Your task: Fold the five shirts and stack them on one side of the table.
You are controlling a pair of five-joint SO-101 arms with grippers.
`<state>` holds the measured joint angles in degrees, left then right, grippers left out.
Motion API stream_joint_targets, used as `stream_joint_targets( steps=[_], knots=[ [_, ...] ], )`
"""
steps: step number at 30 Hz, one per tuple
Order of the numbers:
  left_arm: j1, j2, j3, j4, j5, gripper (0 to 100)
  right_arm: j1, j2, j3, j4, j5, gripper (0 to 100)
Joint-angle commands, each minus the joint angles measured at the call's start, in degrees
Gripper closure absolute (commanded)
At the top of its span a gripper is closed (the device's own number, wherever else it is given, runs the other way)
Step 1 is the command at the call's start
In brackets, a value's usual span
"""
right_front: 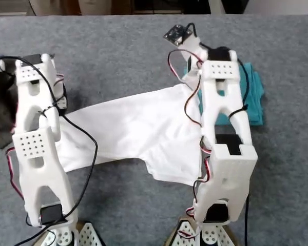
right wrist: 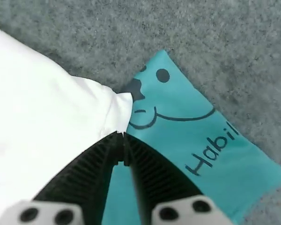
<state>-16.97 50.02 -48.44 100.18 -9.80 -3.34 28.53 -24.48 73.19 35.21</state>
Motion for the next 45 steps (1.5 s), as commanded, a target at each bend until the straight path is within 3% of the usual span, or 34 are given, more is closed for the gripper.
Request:
stream_joint_targets(
  steps=[1, 8, 15, 22, 30, 35, 41, 45],
  knots=[
    [1.1, -13.8, 4.7, 0.7, -0.3, 98, -1.9, -1.2, -11.0, 8.6, -0.5, 99.4],
    [3.2, -38.5, 29.9, -1.6, -0.4, 98, -4.0, -7.8, -23.2, 24.1, -5.1, 99.4],
    [6.7, -44.1, 60.9, -21.9, -0.1, 98, -4.1, -8.6, -16.6, 23.6, -6.1, 99.4],
    [8.6, -32.2, 57.3, -22.6, 5.9, 98, -4.4, -9.0, -0.9, 14.9, -7.9, 99.4],
    [8.6, -29.0, 52.6, -13.8, 2.3, 98, -4.0, -9.0, 2.4, 13.8, -7.6, 99.4],
    [8.3, -35.4, 60.1, -14.1, 0.8, 98, -4.3, -9.0, 2.3, 13.7, -7.6, 99.4],
    [8.3, -44.4, 79.7, -24.5, -1.8, 98, -4.3, -9.0, 2.2, 13.8, -7.6, 99.4],
    [8.2, -49.6, 87.8, -26.1, -3.1, 98, -4.3, -9.0, 2.2, 13.8, -7.6, 99.4]
  ],
)
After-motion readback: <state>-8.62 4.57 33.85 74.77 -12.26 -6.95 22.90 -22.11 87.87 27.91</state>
